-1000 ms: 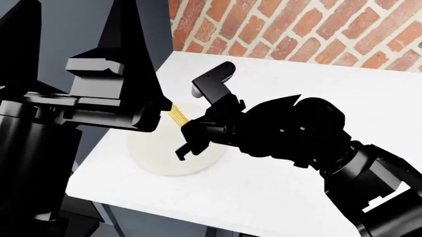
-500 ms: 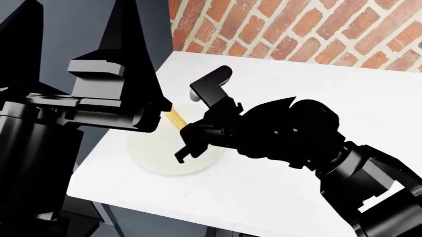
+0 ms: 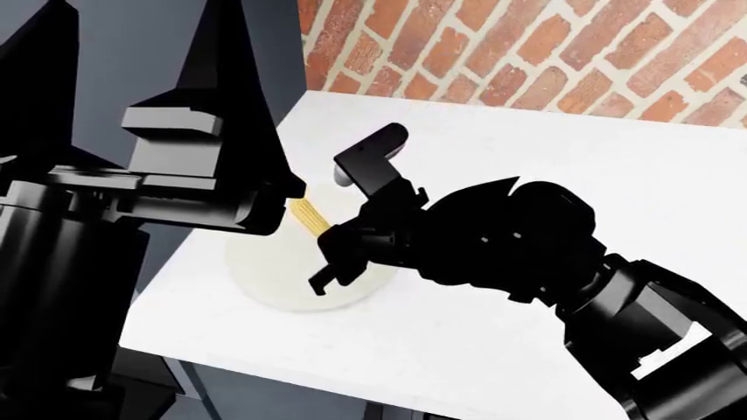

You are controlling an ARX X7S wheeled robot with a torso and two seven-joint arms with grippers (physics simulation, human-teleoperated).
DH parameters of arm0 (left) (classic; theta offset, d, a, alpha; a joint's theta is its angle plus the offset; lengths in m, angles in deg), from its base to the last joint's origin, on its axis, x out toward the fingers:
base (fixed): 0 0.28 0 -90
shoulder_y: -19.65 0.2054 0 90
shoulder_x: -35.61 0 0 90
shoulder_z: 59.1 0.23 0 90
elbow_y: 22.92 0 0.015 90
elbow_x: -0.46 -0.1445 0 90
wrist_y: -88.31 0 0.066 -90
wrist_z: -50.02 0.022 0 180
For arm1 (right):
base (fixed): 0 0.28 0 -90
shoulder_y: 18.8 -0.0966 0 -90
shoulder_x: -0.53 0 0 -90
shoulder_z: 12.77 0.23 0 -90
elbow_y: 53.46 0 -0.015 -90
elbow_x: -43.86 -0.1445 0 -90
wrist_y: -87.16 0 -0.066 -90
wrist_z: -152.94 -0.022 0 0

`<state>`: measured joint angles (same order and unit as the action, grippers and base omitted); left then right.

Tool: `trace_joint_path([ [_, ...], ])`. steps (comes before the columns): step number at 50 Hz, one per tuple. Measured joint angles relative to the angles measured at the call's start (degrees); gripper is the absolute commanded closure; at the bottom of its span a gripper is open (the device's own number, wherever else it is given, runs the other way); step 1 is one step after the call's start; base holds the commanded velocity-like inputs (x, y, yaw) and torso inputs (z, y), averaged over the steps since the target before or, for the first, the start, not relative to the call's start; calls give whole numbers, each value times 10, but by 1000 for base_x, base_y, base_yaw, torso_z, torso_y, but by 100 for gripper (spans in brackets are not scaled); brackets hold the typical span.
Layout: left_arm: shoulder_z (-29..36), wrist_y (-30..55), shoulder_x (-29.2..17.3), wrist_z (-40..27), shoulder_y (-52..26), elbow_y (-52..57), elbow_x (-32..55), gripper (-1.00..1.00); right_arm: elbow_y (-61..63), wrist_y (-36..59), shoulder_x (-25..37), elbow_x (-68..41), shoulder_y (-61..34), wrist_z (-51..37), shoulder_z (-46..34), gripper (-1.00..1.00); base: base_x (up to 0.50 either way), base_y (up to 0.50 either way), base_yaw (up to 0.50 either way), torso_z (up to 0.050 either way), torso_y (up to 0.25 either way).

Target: Pick the corn from the oven and place it on the plate on the counter.

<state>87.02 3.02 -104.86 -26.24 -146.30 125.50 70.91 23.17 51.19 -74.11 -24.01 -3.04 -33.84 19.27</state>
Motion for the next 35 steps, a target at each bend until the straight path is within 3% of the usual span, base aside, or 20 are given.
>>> trace_joint_path([
  [9,2,-2,-1,0,0,0,-1,-100,-1,1,-1,-3,1,-2,0,100,0,0,0,1,1],
  [10,2,-2,-1,0,1,0,-2,-100,-1,1,-1,-4,1,-2,0,-100,0,0,0,0,0],
  [35,7,-7,-1,0,1,-1,-5,-100,-5,5,-2,-2,-7,-2,6,-100,0,0,0,0,0],
])
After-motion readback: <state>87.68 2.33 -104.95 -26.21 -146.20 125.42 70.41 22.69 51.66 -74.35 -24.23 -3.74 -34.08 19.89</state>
